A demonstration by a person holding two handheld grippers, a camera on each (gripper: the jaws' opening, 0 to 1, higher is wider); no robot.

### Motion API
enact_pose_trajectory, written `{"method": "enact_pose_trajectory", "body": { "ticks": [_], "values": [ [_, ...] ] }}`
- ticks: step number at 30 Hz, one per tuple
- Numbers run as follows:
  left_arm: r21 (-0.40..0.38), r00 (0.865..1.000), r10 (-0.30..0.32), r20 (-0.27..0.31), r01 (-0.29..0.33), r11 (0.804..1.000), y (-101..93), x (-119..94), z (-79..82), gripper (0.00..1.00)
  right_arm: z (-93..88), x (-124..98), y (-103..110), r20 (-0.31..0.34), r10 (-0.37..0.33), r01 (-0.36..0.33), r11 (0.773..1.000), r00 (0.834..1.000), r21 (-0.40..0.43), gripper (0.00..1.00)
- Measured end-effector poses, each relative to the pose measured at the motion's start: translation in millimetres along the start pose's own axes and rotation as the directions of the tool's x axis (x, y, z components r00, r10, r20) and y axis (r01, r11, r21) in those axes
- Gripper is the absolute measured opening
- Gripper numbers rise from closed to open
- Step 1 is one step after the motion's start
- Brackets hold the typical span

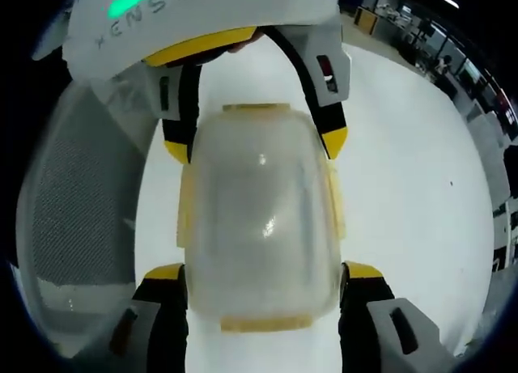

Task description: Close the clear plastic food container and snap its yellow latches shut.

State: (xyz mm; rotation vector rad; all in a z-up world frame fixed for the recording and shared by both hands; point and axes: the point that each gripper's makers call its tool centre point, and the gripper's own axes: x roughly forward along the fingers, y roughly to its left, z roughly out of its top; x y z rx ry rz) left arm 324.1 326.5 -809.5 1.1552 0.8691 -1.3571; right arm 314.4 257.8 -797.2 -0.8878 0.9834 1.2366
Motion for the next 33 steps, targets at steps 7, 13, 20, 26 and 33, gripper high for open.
{"method": "enact_pose_trajectory", "body": {
  "ticks": [7, 13, 20, 26, 33],
  "values": [
    [0.001, 1.000, -0.001, -0.007, 0.001, 1.000, -10.2, -1, 3.3, 0.84, -3.7, -1, 10, -0.005, 0.000, 0.000, 1.000, 1.000, 0.000, 0.77],
    [-0.006, 1.000, 0.000, 0.003, 0.000, 1.000, -18.0, -1, 3.1, 0.84, -2.8, 0, 17, -0.001, 0.000, 0.000, 1.000, 1.000, -0.005, 0.77],
    [0.003, 1.000, 0.000, 0.008, 0.000, 1.000, -17.5, -1, 2.3, 0.84, -0.6, 0, 17, 0.025, -0.010, 0.010, 1.000, 1.000, 0.013, 0.77],
    [0.013, 1.000, 0.002, -0.014, -0.001, 1.000, -17.3, -2, -2.7, 0.84, 3.2, 1, 19, 0.016, -0.009, 0.008, 1.000, 1.000, 0.018, 0.77],
    [0.018, 1.000, 0.000, 0.011, 0.000, 1.000, -18.0, -4, -9.7, 0.84, 11.5, 5, 19, 0.037, -0.014, 0.013, 1.000, 0.999, 0.028, 0.77]
  ]
}}
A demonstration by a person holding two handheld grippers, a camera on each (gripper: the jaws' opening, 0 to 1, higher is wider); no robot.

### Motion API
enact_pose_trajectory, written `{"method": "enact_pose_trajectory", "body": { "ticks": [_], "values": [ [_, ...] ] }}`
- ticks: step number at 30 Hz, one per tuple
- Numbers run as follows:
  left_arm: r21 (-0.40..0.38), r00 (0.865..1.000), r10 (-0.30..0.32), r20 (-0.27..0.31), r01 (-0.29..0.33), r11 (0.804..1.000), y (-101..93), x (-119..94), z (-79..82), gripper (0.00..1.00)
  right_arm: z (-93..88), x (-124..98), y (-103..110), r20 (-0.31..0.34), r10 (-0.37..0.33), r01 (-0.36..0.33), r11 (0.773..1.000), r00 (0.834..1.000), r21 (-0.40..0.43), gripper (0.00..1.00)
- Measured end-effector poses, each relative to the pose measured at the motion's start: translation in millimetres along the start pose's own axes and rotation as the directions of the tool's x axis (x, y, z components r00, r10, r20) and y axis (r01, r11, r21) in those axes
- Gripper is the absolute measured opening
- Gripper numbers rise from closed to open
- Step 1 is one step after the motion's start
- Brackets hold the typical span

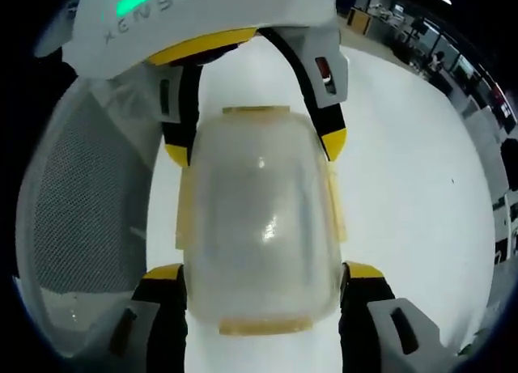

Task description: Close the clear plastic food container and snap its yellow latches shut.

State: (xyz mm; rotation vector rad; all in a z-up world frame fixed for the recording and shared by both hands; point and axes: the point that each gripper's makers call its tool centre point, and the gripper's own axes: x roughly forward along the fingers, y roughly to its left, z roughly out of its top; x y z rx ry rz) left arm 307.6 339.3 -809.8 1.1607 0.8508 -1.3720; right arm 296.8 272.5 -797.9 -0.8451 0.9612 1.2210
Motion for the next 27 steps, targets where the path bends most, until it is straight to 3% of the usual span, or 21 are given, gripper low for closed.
{"method": "enact_pose_trajectory", "body": {
  "ticks": [27],
  "values": [
    [-0.014, 1.000, 0.016, -0.013, -0.016, 1.000, 1.5, -7, -26.1, 0.85, 26.5, 11, -2, 0.003, 0.017, -0.017, 1.000, 1.000, -0.018, 0.78]
  ]
}}
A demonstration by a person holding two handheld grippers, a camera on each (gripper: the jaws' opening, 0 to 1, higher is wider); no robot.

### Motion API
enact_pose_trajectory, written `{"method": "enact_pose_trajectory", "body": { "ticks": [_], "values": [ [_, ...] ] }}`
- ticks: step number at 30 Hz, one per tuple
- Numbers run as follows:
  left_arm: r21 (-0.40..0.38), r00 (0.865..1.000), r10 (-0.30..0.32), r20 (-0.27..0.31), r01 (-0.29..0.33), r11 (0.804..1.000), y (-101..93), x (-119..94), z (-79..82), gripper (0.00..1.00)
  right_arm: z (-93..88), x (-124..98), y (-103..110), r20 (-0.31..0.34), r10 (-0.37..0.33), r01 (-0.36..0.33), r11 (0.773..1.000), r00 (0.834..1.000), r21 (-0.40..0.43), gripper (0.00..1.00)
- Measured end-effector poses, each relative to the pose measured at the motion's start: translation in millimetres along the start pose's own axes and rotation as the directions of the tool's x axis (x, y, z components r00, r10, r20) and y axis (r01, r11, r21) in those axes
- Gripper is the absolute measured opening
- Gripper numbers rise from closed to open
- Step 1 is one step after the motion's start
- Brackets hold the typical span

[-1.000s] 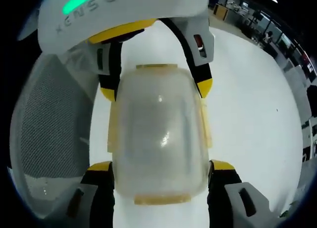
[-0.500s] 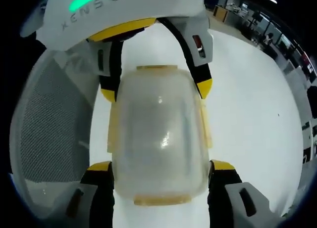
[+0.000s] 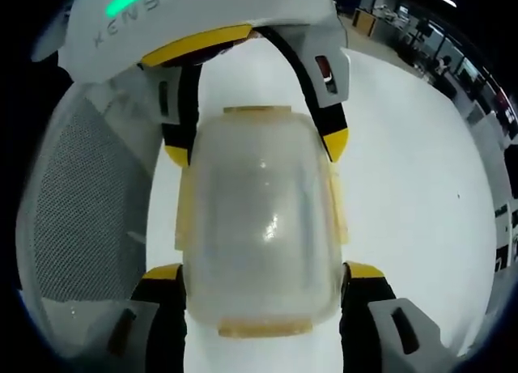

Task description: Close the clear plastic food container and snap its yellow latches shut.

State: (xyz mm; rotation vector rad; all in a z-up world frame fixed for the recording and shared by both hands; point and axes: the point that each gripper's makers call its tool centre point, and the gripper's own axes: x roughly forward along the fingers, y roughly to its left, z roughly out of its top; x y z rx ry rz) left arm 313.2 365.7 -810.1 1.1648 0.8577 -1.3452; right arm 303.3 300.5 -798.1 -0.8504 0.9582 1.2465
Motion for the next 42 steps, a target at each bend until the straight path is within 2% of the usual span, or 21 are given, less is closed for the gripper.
{"method": "enact_pose_trajectory", "body": {
  "ticks": [9, 14, 18, 27, 34, 42],
  "values": [
    [0.015, 1.000, 0.003, -0.017, -0.003, 1.000, 1.8, -2, -10.2, 0.85, 11.0, 5, 0, -0.001, 0.003, -0.003, 1.000, 1.000, 0.012, 0.79],
    [-0.001, 1.000, 0.010, 0.015, -0.010, 1.000, 2.8, -3, -8.2, 0.85, 9.7, 5, 1, -0.026, 0.014, -0.014, 1.000, 1.000, 0.008, 0.79],
    [-0.001, 1.000, 0.010, 0.016, -0.010, 1.000, 2.5, -3, -8.2, 0.85, 9.8, 5, 0, -0.024, 0.013, -0.013, 1.000, 1.000, 0.008, 0.79],
    [0.012, 1.000, 0.007, -0.007, -0.007, 1.000, 7.7, -7, -25.4, 0.85, 25.9, 10, -4, 0.006, 0.007, -0.007, 1.000, 1.000, 0.018, 0.79],
    [-0.004, 1.000, 0.011, -0.014, -0.011, 1.000, 8.1, -10, -36.9, 0.85, 38.0, 15, -5, 0.005, 0.013, -0.013, 1.000, 1.000, 0.004, 0.79],
    [-0.007, 1.000, 0.011, -0.010, -0.011, 1.000, 7.6, -10, -38.0, 0.85, 38.3, 15, -4, -0.001, 0.015, -0.015, 1.000, 1.000, 0.001, 0.79]
  ]
}}
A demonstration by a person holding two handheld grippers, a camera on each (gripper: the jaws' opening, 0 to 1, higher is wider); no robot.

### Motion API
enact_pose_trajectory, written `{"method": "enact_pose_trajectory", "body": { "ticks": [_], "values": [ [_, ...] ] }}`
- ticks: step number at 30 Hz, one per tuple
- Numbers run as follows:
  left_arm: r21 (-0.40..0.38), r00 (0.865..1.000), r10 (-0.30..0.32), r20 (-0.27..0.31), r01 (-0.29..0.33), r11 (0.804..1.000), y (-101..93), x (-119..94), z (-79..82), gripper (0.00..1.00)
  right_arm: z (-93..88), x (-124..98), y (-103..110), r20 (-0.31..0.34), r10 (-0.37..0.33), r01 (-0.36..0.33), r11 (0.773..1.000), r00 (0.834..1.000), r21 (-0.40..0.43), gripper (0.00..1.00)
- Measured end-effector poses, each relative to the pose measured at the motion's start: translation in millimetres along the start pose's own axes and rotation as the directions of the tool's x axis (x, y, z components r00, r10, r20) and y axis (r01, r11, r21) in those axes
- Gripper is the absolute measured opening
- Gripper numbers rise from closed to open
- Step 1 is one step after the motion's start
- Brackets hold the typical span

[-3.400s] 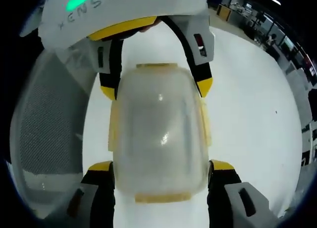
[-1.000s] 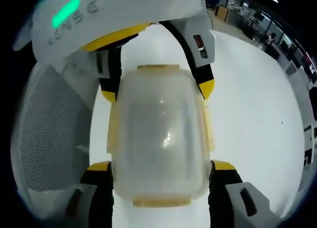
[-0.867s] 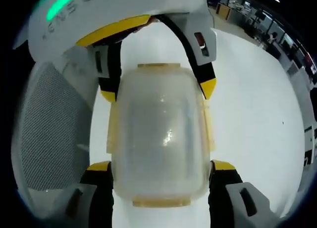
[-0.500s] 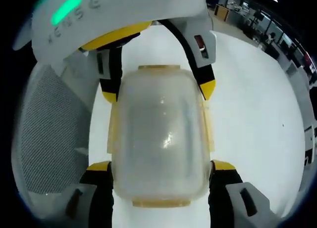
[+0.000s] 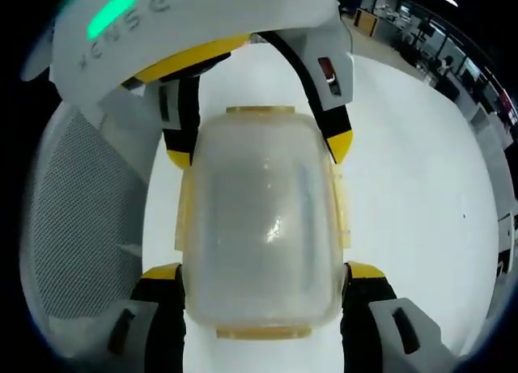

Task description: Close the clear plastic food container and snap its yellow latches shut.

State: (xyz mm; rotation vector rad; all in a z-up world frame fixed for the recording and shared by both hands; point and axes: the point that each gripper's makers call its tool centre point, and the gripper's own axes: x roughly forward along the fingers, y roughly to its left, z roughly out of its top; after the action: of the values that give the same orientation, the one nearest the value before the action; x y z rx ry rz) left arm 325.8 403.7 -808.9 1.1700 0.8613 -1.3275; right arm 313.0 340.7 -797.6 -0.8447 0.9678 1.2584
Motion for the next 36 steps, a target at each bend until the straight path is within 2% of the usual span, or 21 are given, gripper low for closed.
{"method": "enact_pose_trajectory", "body": {
  "ticks": [9, 36],
  "values": [
    [0.001, 1.000, 0.000, -0.022, 0.000, 1.000, 0.2, 0, -1.1, 0.85, 0.0, 0, -1, -0.004, 0.004, -0.004, 1.000, 1.000, -0.001, 0.79],
    [-0.012, 1.000, 0.002, -0.024, -0.003, 1.000, 25.6, 3, -5.5, 0.85, 3.4, 2, -26, 0.008, 0.006, -0.006, 1.000, 1.000, -0.008, 0.79]
  ]
}}
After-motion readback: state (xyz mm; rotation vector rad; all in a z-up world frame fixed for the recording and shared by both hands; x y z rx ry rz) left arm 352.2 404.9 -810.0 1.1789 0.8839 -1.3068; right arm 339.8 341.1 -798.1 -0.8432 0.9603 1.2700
